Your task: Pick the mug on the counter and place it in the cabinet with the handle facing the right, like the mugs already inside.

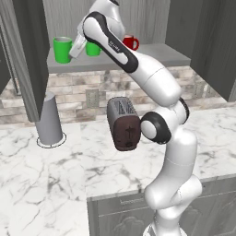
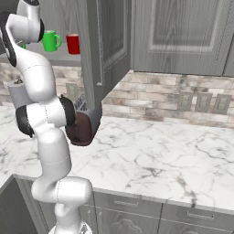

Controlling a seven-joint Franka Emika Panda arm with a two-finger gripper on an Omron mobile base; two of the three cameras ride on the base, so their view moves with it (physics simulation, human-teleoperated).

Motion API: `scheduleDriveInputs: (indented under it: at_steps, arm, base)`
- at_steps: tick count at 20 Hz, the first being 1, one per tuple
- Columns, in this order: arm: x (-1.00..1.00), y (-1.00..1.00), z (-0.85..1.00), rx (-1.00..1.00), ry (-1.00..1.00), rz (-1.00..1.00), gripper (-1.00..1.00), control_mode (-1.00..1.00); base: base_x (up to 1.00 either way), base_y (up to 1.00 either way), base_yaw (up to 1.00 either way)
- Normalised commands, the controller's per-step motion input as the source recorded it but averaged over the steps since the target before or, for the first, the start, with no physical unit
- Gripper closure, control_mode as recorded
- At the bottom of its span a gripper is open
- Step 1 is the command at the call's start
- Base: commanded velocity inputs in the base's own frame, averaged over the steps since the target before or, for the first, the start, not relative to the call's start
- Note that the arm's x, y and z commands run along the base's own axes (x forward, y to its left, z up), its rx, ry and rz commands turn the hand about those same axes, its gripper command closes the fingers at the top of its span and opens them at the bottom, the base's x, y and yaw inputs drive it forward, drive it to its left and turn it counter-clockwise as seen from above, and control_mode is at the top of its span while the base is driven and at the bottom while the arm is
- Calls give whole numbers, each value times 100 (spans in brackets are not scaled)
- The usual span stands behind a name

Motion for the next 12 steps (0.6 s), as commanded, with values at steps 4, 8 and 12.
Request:
scheduleDriveInputs:
  at_steps: [4, 8, 12]
  arm:
    - [0, 11, 0, 0, -5, 0, -100, -100]
    - [0, 6, -5, 2, -9, -1, -100, -100]
    - [0, 0, -8, 6, -13, -2, -100, -100]
  base:
    - [0, 0, 0]
    - [0, 0, 0]
    - [0, 0, 0]
